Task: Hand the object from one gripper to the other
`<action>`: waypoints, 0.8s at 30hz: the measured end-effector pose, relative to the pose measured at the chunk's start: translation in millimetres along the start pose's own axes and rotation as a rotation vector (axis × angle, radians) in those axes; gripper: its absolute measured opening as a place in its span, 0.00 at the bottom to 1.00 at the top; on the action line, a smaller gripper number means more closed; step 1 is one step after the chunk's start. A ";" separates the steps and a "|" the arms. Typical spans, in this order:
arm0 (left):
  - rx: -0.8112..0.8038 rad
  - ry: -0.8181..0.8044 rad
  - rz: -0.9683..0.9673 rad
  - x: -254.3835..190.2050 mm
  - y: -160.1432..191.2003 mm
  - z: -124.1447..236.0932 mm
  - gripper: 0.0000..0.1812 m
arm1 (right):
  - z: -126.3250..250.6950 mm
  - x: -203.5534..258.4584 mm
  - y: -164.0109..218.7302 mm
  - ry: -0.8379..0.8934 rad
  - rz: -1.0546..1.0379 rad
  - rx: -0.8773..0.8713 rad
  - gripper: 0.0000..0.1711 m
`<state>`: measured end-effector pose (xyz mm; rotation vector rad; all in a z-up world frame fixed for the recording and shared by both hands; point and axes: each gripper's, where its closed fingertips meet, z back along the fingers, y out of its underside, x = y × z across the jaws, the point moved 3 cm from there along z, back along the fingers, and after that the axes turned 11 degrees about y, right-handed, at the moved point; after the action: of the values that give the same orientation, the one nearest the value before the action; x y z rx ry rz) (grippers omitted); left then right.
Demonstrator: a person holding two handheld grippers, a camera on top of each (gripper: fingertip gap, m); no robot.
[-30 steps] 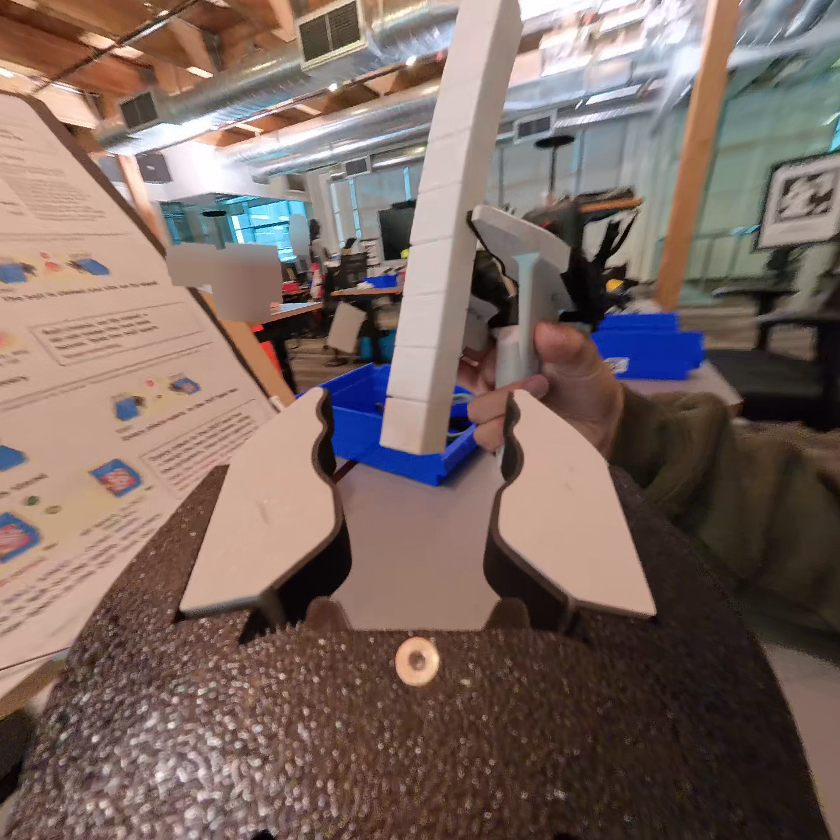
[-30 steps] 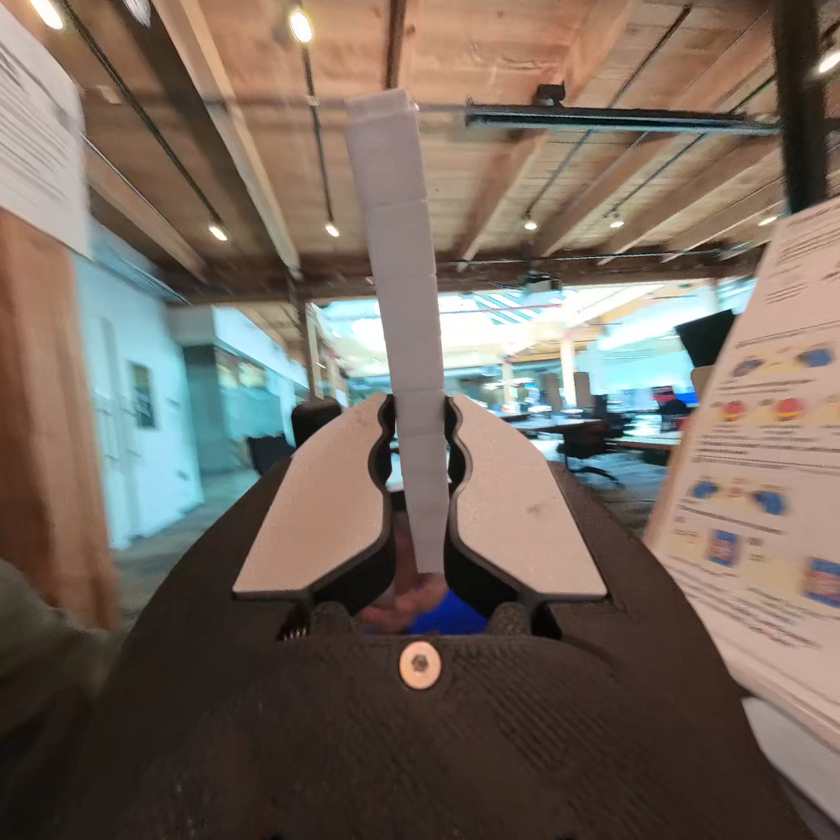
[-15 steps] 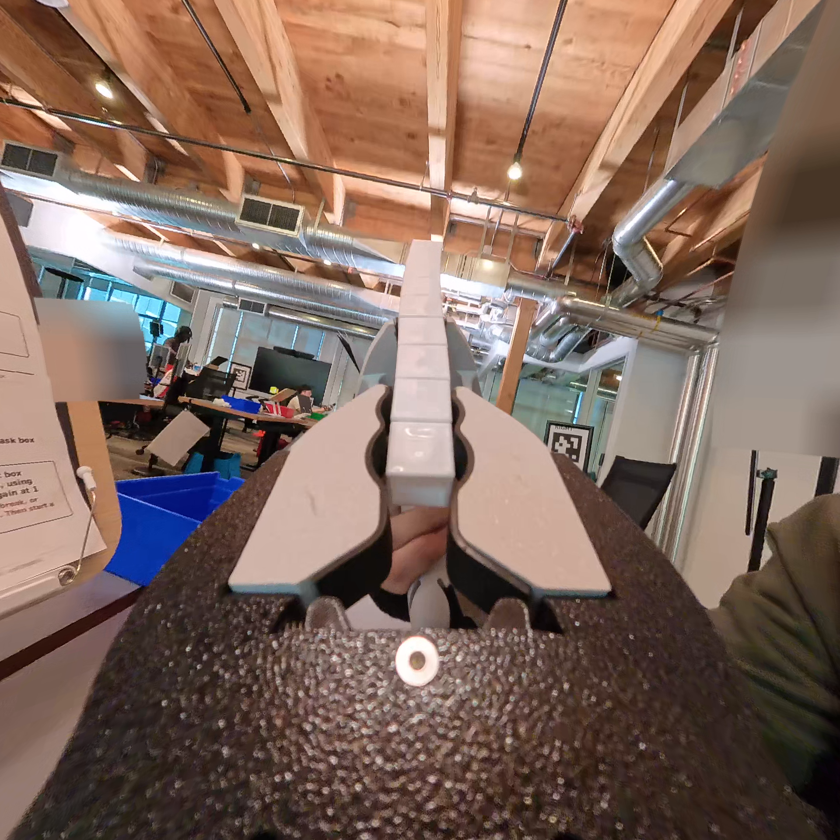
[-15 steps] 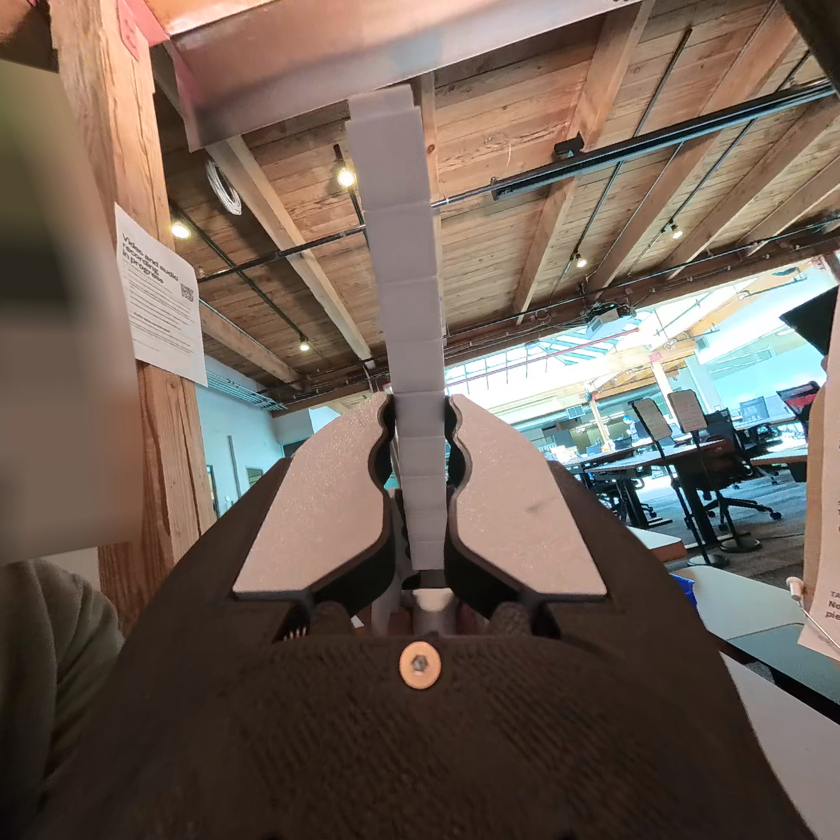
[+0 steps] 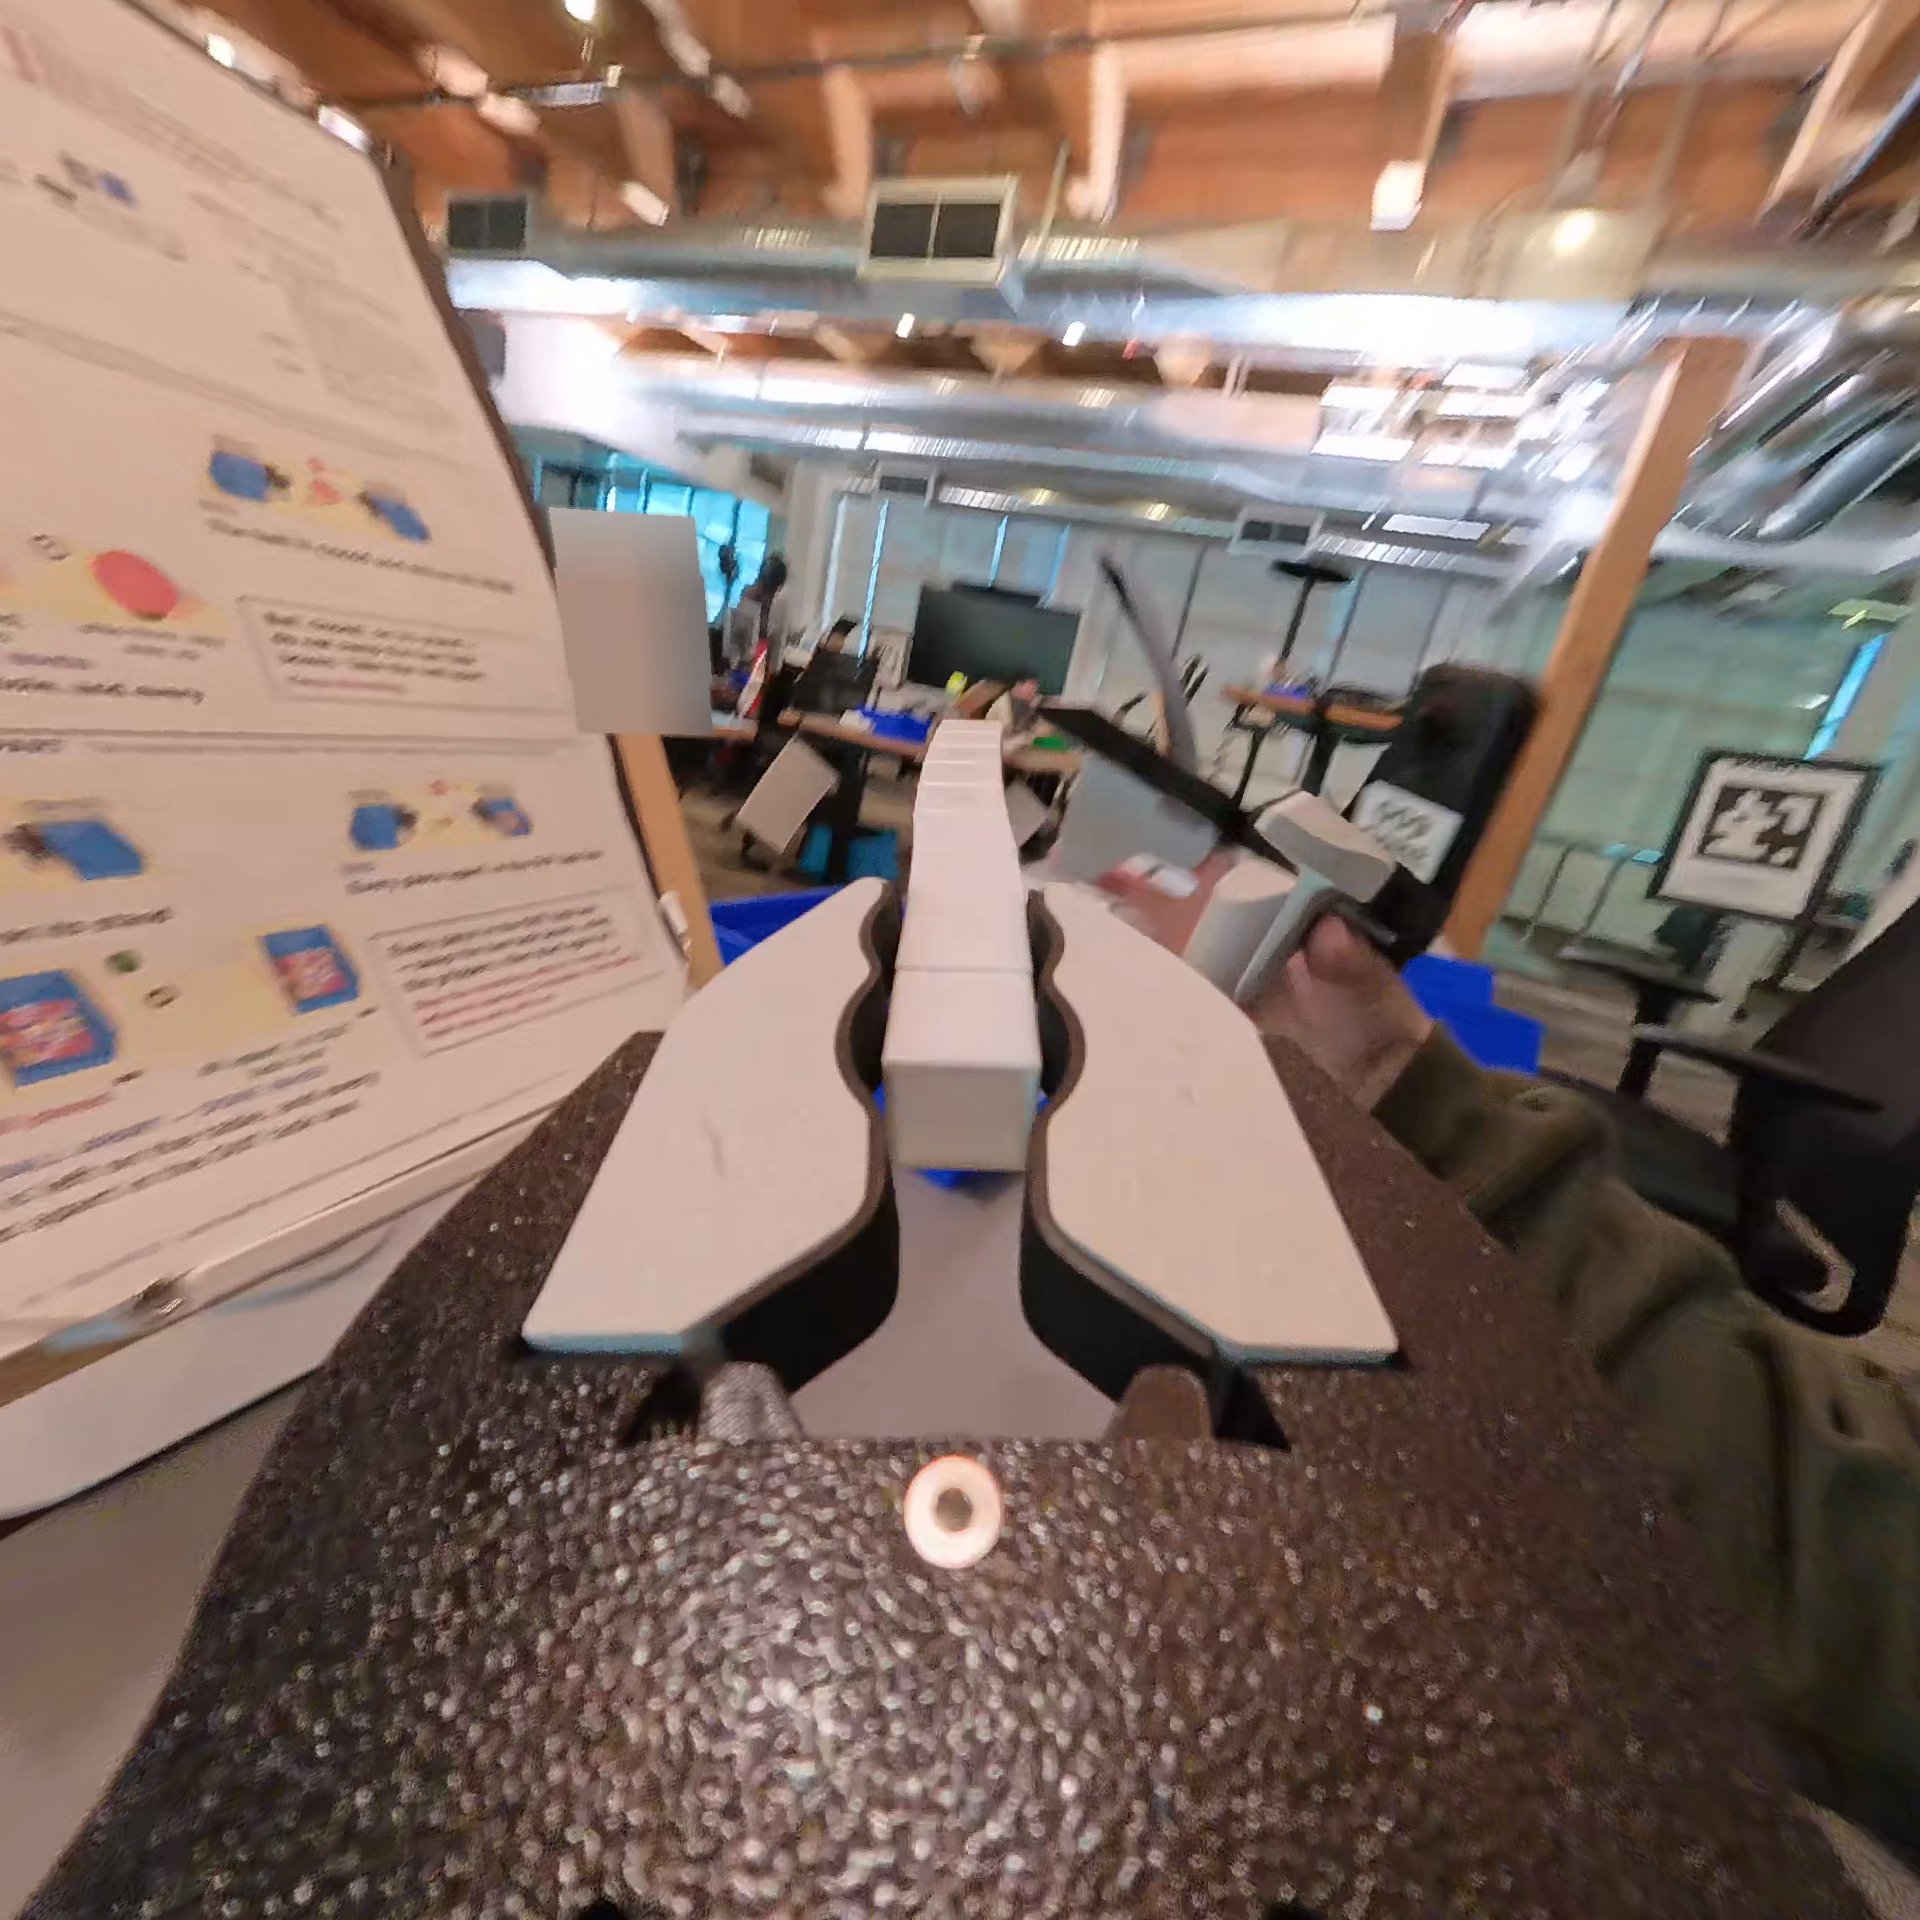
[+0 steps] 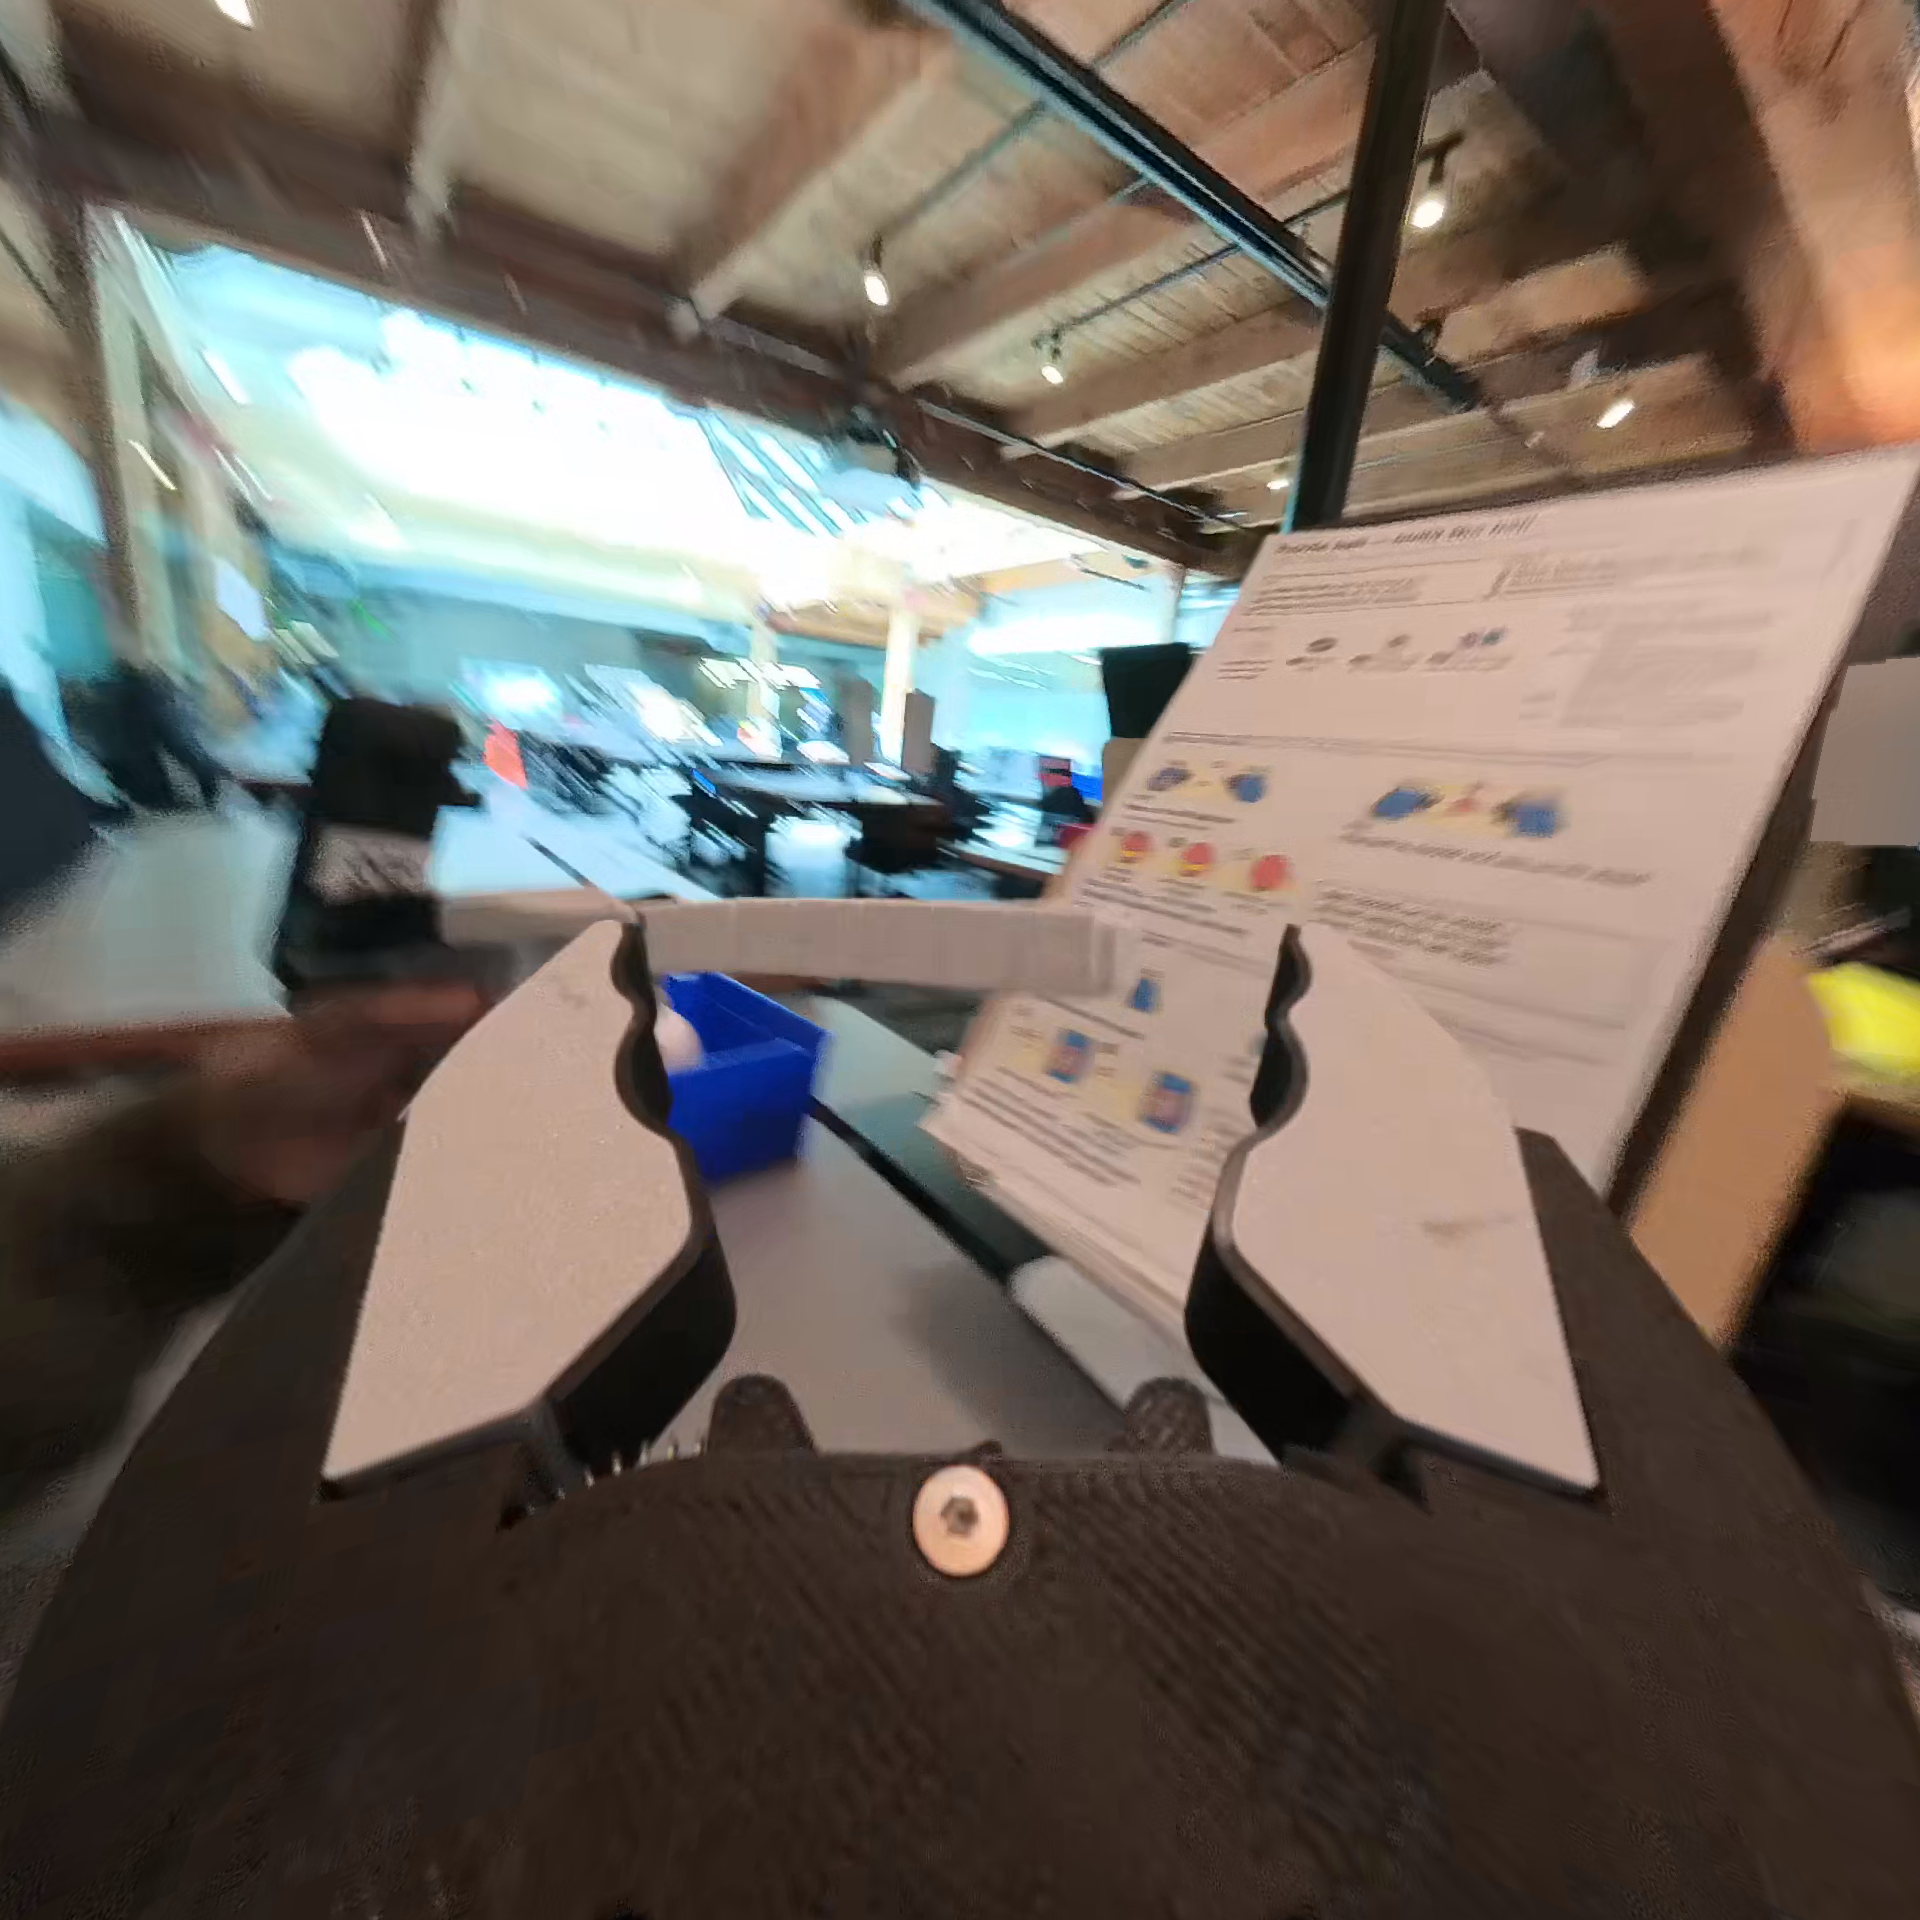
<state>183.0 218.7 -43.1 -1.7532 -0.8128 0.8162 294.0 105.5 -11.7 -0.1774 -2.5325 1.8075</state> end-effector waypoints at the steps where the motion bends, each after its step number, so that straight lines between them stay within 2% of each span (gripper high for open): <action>1: 0.030 -0.016 0.001 1.0 0.5 1.6 0.13 | 0.7 1.9 0.9 0.033 0.145 0.008 0.64; 6: 0.109 -0.022 0.045 -3.4 4.9 -1.3 0.13 | -13.7 36.8 31.5 0.070 0.918 0.079 0.48; 9: 0.156 -0.017 0.052 -7.3 9.8 -5.1 0.13 | -22.4 52.9 44.1 0.076 1.159 0.025 0.33; 13: 0.189 0.018 0.049 -13.8 10.6 -6.2 0.13 | -26.0 50.8 54.5 0.087 1.293 0.071 0.16; 24: 0.310 -0.002 0.096 -9.3 21.4 4.1 0.13 | -28.2 60.7 72.9 -0.018 1.405 0.203 0.13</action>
<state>177.8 207.1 -63.1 -1.5234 -0.5720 0.9534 241.8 162.0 -74.0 -2.3471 -2.1973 2.1919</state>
